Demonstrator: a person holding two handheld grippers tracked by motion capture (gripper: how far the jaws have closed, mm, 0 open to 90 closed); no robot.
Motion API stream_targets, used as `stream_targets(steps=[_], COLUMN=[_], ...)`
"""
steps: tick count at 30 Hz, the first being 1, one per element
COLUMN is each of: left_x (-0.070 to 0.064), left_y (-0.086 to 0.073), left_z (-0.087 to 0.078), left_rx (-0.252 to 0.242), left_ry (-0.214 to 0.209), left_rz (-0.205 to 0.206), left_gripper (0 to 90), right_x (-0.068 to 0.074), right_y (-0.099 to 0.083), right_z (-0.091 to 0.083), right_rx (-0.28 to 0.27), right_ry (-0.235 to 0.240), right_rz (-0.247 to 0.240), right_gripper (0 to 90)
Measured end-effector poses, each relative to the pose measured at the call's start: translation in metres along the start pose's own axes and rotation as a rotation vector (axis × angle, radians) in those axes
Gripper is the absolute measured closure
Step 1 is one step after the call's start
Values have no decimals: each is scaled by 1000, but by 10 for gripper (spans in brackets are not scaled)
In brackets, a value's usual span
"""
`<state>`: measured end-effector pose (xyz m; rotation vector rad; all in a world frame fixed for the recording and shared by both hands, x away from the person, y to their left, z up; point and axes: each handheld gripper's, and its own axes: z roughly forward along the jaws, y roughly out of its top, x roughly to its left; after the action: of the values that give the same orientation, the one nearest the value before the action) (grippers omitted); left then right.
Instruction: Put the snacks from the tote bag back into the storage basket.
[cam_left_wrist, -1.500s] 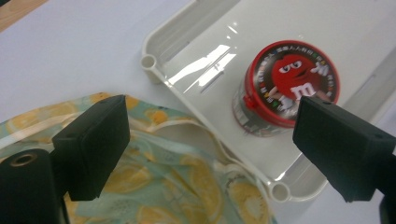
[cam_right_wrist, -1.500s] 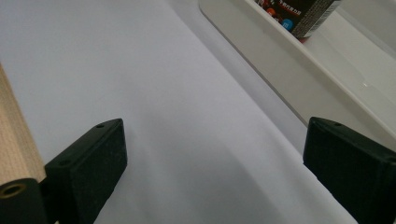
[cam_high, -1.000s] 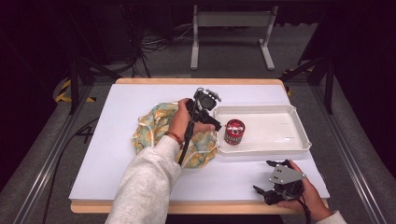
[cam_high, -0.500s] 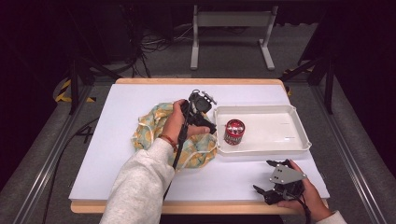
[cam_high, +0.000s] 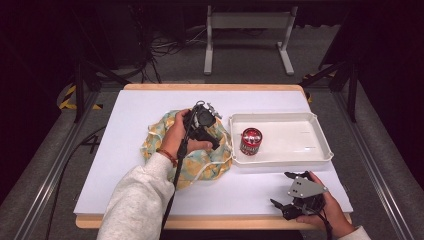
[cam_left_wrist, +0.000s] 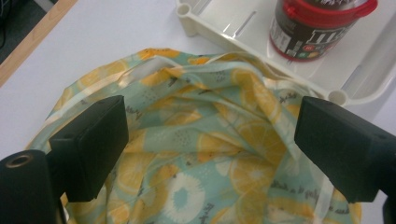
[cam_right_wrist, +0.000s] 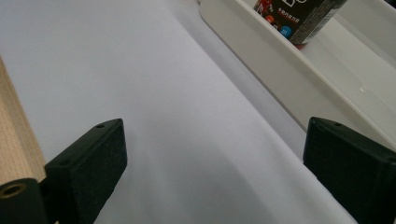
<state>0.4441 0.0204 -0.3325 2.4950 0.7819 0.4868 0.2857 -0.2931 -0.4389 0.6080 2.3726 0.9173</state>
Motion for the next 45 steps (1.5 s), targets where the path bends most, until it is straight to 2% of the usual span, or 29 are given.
stream_targets(steps=[14, 17, 21, 26, 32, 36, 39, 41, 45], left_x=[2, 1, 1, 3, 5, 6, 7, 8, 8], left_y=[-33, -41, -49, -64, -81, -92, -98, -103, -111], left_z=[1, 2, 0, -5, -8, -11, -14, -18, -21], left_rx=[13, 36, 27, 28, 23, 7, 5, -15, -35], left_ry=[15, 48, 37, 64, 65, 68, 84, 74, 82], left_rz=[52, 79, 75, 86, 88, 79, 89, 73, 75], left_gripper=[98, 98, 97, 91, 91, 91, 89, 85, 84], right_x=[0, 0, 0, 0, 0, 0, 0, 0, 0], right_y=[0, 0, 0, 0, 0, 0, 0, 0, 0], right_z=[0, 0, 1, 1, 2, 2, 3, 3, 3], right_rx=[-6, -6, -3, 3, 4, 4, 6, 7, 6], right_ry=[5, 3, 1, 1, 1, 2, 3, 6, 4], right_rz=[5, 1, 1, 3, -1, 2, 1, 2, 0], right_gripper=[68, 68, 68, 69, 68, 68, 68, 68, 68])
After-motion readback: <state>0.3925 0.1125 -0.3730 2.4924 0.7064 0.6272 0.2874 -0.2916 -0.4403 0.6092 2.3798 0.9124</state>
